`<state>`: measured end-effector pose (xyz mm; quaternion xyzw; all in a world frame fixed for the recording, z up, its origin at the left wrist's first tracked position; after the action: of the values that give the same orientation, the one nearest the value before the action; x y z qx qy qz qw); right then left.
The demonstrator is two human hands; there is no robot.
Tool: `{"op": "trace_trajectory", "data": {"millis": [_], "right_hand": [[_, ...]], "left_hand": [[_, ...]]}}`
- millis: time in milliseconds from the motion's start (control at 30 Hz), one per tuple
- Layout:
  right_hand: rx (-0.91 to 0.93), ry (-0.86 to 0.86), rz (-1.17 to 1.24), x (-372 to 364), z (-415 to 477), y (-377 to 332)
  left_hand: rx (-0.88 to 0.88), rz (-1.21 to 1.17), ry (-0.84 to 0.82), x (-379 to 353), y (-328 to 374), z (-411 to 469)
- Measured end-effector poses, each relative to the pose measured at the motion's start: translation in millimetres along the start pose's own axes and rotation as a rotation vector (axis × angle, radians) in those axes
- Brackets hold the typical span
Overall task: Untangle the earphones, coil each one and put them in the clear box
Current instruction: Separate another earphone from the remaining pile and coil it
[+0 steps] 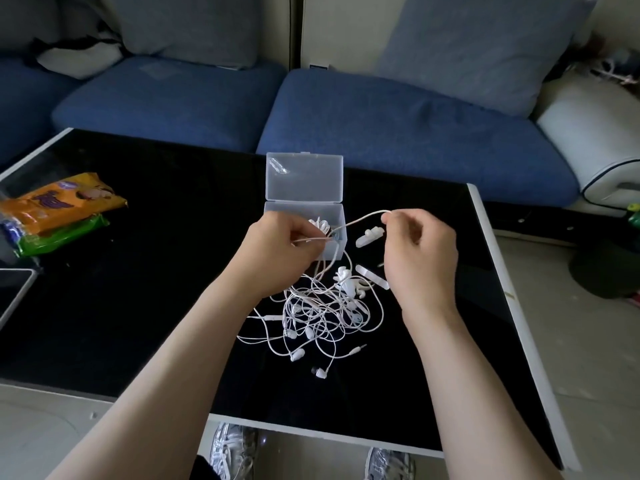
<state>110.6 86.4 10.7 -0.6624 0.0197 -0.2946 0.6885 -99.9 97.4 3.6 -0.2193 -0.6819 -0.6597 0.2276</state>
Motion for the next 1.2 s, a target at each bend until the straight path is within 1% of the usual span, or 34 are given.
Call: {"op": "trace_trajectory", "data": {"millis": [67, 133, 267, 333, 400, 567, 667, 800, 900, 967, 1033, 1100, 1200], "right_hand": [[0.057, 0.03, -0.107, -0.1, 0.3, 1.4], [0.146, 0.046, -0.193, -0.2, 0.3, -0.8], [0.253, 0.035, -0.135, 2.4, -0.7, -12.1], [0.286, 0.024, -0.162, 0.6, -1.8, -14.7], [0.293, -0.04, -0.172, -4.4, -1.7, -12.9], [0.187, -0.298, -0.092, -17.1, -11.8, -15.4], [0.237, -0.388, -0.071, -20.8, -21.6, -22.2], [0.42, -0.386, -0.122, -22.6, -26.1, -27.1], [0.476, -0.356, -0.162, -21.0, -23.4, -26.9], [0.497, -0.325, -0.226, -20.7, -22.4, -28.0], [0.498, -0.298, -0.21, -20.0, -19.9, -28.5], [0.45, -0.298, -0.161, -19.4, -17.4, -26.7], [0.364, -0.262, -0.093, -15.2, -13.5, -24.0]], "left_hand": [[-0.035, 0.036, -0.026, -2.9, -0.1, 0.2], [-0.038, -0.011, -0.092, -6.8, 0.4, 0.0], [0.033, -0.209, -0.238, -13.4, 7.2, -4.0], [0.048, -0.269, -0.271, -13.7, 10.2, -5.1], [0.041, -0.285, -0.279, -14.1, 11.9, -5.7], [0.056, -0.274, -0.206, -11.6, 12.2, -5.1], [0.061, -0.237, -0.153, -9.2, 8.2, -2.7], [0.05, -0.236, -0.126, -6.5, 8.7, -2.3], [0.058, -0.251, -0.125, -5.8, 11.5, -3.7], [0.082, -0.24, -0.073, -3.4, 8.5, -2.5], [0.116, -0.253, 0.002, 1.0, 2.9, -1.3], [0.148, -0.288, 0.052, 3.5, -2.3, -0.5], [0.216, -0.278, 0.081, 4.3, -5.6, -2.2]]}}
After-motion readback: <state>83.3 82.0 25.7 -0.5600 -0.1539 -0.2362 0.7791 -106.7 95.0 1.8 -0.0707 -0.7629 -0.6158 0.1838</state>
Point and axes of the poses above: each hand's wrist, its own z-axis towards the middle knuckle, its own x-axis out of the back of the hand, y = z × x, the point moved 6 cm from there along z, towards the middle knuckle, and after that the axes turned 1 degree about -z, right-handed, at the moved point
